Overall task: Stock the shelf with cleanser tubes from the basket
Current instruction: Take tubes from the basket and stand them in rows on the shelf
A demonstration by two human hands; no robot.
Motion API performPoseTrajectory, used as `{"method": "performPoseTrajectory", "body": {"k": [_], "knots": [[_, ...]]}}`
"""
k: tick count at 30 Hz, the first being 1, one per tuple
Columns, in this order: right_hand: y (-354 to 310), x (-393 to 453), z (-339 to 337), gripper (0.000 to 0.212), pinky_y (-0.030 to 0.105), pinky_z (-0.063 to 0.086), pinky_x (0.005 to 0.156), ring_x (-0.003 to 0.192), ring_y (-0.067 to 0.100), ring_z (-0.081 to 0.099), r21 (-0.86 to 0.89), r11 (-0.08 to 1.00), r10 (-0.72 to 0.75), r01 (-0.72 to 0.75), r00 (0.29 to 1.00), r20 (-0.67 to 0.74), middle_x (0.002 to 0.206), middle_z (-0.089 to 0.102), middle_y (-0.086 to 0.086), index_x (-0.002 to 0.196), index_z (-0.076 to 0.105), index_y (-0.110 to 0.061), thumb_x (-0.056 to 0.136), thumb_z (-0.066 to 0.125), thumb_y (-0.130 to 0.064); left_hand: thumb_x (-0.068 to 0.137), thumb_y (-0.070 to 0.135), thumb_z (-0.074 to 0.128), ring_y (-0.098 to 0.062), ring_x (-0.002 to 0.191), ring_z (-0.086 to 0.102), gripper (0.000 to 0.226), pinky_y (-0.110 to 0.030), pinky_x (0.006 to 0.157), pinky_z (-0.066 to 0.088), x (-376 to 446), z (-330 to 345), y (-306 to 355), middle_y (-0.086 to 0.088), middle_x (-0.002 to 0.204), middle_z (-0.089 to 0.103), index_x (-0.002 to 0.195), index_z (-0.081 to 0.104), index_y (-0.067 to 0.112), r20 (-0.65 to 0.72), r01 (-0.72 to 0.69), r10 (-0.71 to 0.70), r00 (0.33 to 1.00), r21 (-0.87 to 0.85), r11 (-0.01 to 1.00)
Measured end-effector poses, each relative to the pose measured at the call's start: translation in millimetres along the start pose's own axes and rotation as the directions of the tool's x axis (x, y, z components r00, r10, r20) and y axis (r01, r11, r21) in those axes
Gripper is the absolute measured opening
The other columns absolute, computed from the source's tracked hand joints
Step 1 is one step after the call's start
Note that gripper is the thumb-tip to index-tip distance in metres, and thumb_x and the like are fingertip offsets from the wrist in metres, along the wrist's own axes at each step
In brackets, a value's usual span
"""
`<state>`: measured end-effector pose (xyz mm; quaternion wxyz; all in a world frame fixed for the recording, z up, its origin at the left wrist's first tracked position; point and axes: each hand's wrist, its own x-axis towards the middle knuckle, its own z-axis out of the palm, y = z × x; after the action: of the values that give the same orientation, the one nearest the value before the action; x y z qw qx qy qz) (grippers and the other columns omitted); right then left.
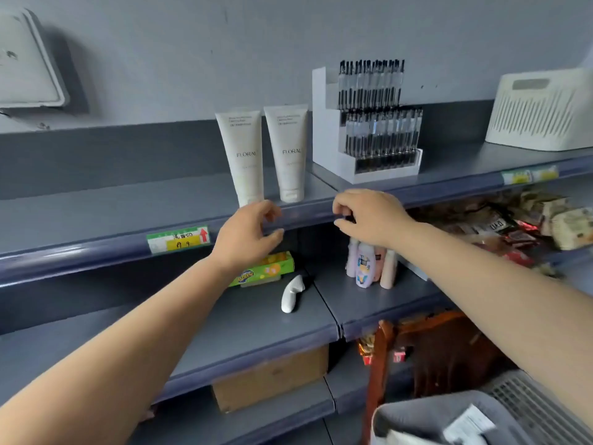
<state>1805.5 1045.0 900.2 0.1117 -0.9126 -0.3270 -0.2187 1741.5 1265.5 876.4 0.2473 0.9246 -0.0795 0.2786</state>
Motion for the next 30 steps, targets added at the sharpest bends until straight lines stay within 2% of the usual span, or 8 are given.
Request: {"method": "performPoseTrajectory", "body": {"k": [3, 8, 13, 17, 20, 23, 26, 30], "knots": [[8, -42, 21, 0.015, 0.027, 0.033, 0.069, 0.095, 0.019, 0.055, -0.029, 0.996, 0.083, -0.081, 0.990, 0.117, 0.099, 0.057, -0.007, 0.100, 0.058, -0.023, 0.088, 0.052, -0.030, 0.081, 0.021, 0.062, -0.016, 0.087, 0.050, 0.026, -0.027, 0.071, 0.038, -21, 35, 12, 0.008, 0.091, 0.052, 0.107, 0.058, 0.018, 0.144, -0.072, 0.060, 0.988, 0.076, 0.995], [35, -111, 59, 0.010, 0.032, 0.041, 0.076, 0.103, 0.027, 0.055, -0.060, 0.969, 0.246, -0.240, 0.921, 0.301, 0.102, 0.059, -0.003, 0.094, 0.059, -0.027, 0.088, 0.054, -0.033, 0.082, 0.024, 0.060, -0.024, 0.097, 0.055, 0.031, -0.032, 0.077, 0.045, -51, 102, 26, -0.002, 0.101, 0.060, 0.111, 0.058, 0.015, 0.398, -0.154, 0.115, 0.910, 0.068, 0.986], [76, -180, 89, 0.006, 0.028, 0.043, 0.075, 0.099, 0.021, 0.060, -0.008, 0.888, 0.418, -0.460, 0.799, 0.432, 0.102, 0.065, -0.004, 0.088, 0.059, -0.028, 0.084, 0.059, -0.032, 0.084, 0.026, 0.058, -0.024, 0.108, 0.054, 0.033, -0.034, 0.087, 0.044, -73, 172, 47, -0.002, 0.110, 0.060, 0.116, 0.057, 0.018, 0.575, -0.145, 0.093, 0.813, 0.045, 0.988], [110, -229, 104, 0.010, 0.029, 0.048, 0.077, 0.093, 0.018, 0.061, 0.017, 0.801, 0.516, -0.599, 0.704, 0.489, 0.093, 0.066, -0.007, 0.077, 0.054, -0.030, 0.083, 0.062, -0.030, 0.083, 0.021, 0.056, -0.024, 0.103, 0.059, 0.029, -0.028, 0.079, 0.045, -88, 229, 66, -0.001, 0.108, 0.065, 0.112, 0.062, 0.020, 0.649, -0.131, 0.097, 0.754, 0.005, 0.991], [136, -258, 116, 0.007, 0.029, 0.048, 0.078, 0.091, 0.018, 0.062, 0.035, 0.751, 0.542, -0.660, 0.645, 0.539, 0.087, 0.063, -0.008, 0.079, 0.058, -0.026, 0.082, 0.064, -0.028, 0.082, 0.023, 0.053, -0.023, 0.104, 0.059, 0.032, -0.031, 0.084, 0.048, -101, 270, 75, 0.000, 0.111, 0.064, 0.113, 0.061, 0.023, 0.727, -0.030, 0.013, 0.687, 0.011, 0.999], [172, -285, 133, 0.004, 0.030, 0.049, 0.076, 0.090, 0.018, 0.063, 0.040, 0.702, 0.559, -0.711, 0.585, 0.588, 0.088, 0.066, -0.006, 0.080, 0.060, -0.024, 0.082, 0.063, -0.026, 0.078, 0.028, 0.051, -0.026, 0.100, 0.059, 0.031, -0.034, 0.081, 0.050, -114, 314, 91, -0.001, 0.104, 0.062, 0.106, 0.059, 0.019, 0.778, 0.021, -0.050, 0.626, 0.048, 0.999], [201, -309, 155, 0.007, 0.032, 0.051, 0.077, 0.090, 0.020, 0.063, 0.044, 0.660, 0.564, -0.750, 0.533, 0.631, 0.092, 0.068, -0.002, 0.084, 0.064, -0.019, 0.080, 0.062, -0.024, 0.083, 0.026, 0.056, -0.023, 0.105, 0.056, 0.035, -0.033, 0.084, 0.048, -127, 353, 103, 0.000, 0.112, 0.060, 0.117, 0.055, 0.019, 0.828, 0.052, -0.124, 0.546, 0.114, 0.992], [234, -342, 185, 0.010, 0.024, 0.043, 0.071, 0.093, 0.018, 0.060, 0.059, 0.633, 0.532, -0.772, 0.490, 0.691, 0.097, 0.065, -0.002, 0.090, 0.063, -0.019, 0.081, 0.063, -0.023, 0.084, 0.022, 0.053, -0.020, 0.109, 0.056, 0.035, -0.029, 0.083, 0.045, -149, 401, 109, 0.002, 0.119, 0.060, 0.119, 0.054, 0.023, 0.838, 0.132, -0.227, 0.496, 0.185, 0.974]]}}
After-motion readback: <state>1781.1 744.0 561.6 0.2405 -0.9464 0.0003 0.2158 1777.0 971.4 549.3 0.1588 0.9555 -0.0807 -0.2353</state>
